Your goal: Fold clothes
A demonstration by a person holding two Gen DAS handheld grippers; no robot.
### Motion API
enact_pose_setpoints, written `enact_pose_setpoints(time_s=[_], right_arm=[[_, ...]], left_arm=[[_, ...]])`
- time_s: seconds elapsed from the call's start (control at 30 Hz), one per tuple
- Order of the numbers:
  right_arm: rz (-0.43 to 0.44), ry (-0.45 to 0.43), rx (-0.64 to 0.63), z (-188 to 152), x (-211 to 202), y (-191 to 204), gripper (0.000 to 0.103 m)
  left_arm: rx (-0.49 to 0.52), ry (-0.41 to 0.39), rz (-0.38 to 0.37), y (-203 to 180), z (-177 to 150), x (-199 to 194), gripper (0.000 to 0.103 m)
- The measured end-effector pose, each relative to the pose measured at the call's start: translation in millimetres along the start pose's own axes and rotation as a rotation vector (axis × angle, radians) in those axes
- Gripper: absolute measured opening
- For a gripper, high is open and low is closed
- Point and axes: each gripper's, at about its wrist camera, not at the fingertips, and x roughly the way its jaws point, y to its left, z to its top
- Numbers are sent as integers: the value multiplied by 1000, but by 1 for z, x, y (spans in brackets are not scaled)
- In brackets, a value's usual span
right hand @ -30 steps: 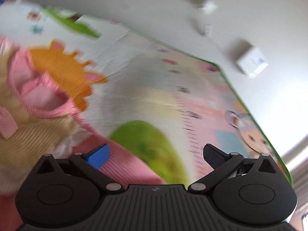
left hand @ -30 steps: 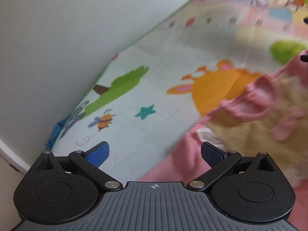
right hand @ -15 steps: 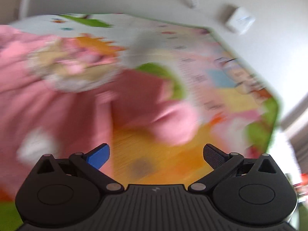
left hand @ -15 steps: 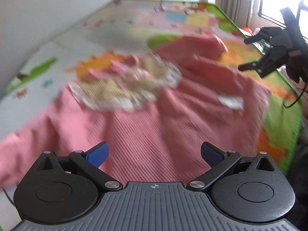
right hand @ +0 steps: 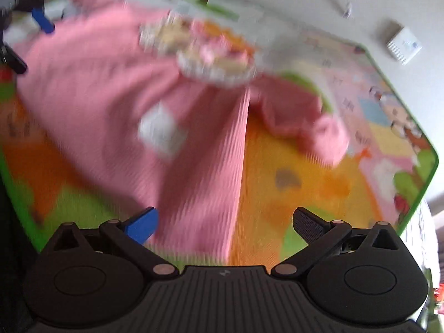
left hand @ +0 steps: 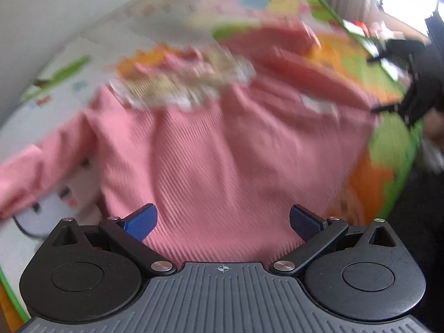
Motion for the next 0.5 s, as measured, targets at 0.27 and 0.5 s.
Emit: enact_pose_setpoints(time_s=[0.27,0.5], right_arm=[[244,-109,80,49,22,26,103],[242,-66,-87,22,15,59,103]], left_arm=[[-62,-6,-70,-9,16,22,103],[0,58,-88,-22,0,34,103]])
